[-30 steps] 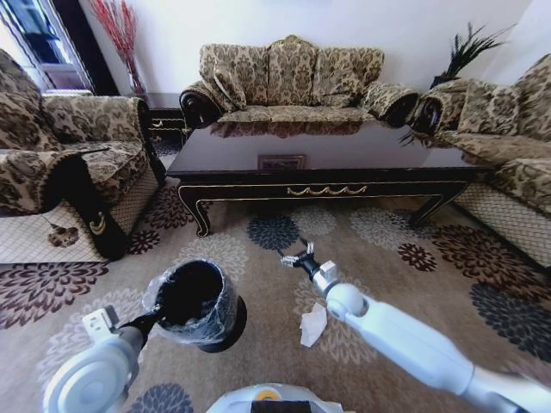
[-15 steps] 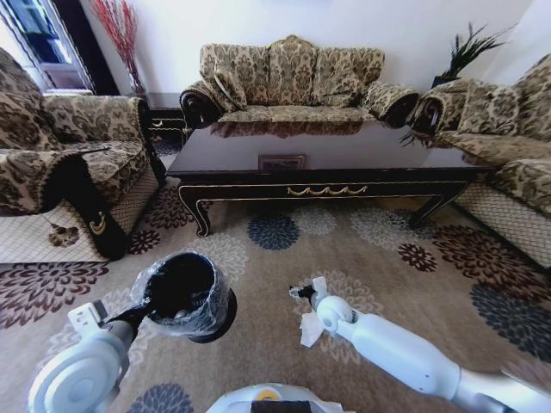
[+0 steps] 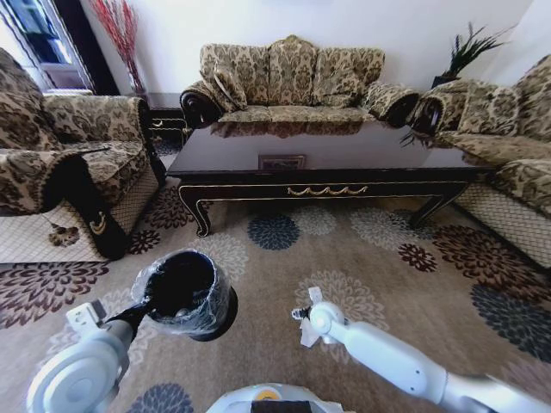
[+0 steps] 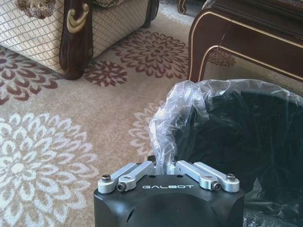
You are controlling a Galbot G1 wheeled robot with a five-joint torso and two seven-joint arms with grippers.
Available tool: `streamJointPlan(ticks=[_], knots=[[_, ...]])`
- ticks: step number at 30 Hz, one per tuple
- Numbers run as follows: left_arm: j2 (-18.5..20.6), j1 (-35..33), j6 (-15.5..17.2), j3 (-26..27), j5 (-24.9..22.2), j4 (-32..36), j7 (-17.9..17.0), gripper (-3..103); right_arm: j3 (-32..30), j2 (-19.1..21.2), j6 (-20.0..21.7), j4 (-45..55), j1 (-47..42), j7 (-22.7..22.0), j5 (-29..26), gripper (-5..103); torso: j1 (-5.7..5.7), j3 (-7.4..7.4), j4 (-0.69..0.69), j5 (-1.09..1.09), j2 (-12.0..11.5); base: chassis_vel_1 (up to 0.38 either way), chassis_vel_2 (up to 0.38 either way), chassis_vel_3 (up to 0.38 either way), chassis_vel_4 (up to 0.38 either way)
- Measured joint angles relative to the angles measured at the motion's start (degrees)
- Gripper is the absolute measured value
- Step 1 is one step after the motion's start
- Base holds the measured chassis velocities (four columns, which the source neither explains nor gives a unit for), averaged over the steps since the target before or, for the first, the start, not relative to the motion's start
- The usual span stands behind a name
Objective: Move to the front of the table and pick up the trash from the floor, then place it into the trash bin.
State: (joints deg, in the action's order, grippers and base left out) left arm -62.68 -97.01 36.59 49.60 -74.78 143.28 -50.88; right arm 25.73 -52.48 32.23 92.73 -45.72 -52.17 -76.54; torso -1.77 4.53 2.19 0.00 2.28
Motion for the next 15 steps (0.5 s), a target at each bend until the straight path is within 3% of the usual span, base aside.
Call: streamJointPlan(ticks=[5, 15], knots=[[-0.3, -0.6, -0.2, 0.2, 0.8, 0.0, 0.5, 4, -1.2, -2.3, -2.0, -6.5, -0.9, 1.2, 3.1, 100, 0.0, 0.0, -0.01, -0.01, 0.0, 0.0, 0.0, 0.0, 0.0], [-0.1, -0.3, -0.4, 0.8, 0.8, 0.0, 1.0, 4, -3.0, -4.1, -2.5, -10.2, -1.4, 2.3, 3.9, 101, 0.0, 0.0, -0.01, 0.0, 0.0, 0.0, 0.0, 0.0, 0.0]])
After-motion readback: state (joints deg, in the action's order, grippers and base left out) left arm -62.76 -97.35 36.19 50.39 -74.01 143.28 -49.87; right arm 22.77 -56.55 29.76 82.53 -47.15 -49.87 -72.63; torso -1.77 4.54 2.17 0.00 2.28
